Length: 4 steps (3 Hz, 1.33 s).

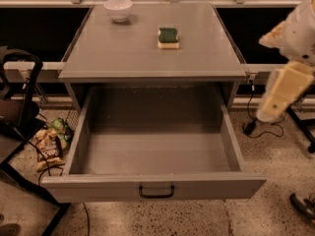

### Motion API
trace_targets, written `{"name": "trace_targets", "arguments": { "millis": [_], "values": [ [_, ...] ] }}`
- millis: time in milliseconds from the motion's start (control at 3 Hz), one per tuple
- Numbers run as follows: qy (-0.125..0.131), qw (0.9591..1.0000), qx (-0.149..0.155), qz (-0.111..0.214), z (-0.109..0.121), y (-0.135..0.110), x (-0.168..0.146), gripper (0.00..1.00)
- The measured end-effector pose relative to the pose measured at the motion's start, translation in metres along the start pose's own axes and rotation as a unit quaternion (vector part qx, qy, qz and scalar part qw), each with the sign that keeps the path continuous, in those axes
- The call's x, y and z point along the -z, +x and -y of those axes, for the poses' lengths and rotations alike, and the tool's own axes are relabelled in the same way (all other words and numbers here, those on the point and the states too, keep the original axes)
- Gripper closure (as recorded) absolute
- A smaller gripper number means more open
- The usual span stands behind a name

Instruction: Place sponge into top drawer

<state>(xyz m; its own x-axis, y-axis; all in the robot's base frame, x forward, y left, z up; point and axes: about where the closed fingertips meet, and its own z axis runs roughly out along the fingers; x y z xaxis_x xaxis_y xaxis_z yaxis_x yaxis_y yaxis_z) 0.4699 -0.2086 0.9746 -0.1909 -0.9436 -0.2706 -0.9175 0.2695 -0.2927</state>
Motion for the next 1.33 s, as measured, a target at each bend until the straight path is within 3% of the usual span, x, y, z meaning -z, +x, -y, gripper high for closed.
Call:
{"name": "trace_targets", "arguments": {
  "millis": [333,667,1000,1333],
  "values": [
    [0.022,0.9958,-0.025,0.086,0.053,-0.029,-0.033,0.00],
    [0.048,0.9789,-0.075,0.184,0.119,-0.075,-0.065,0.00],
    [0.079,0.9603,-0.141,0.227,0.172,-0.110,-0.082,0.00],
    [0.110,0.9487,-0.198,0.221,0.216,-0.135,-0.105,0.00]
  ]
}}
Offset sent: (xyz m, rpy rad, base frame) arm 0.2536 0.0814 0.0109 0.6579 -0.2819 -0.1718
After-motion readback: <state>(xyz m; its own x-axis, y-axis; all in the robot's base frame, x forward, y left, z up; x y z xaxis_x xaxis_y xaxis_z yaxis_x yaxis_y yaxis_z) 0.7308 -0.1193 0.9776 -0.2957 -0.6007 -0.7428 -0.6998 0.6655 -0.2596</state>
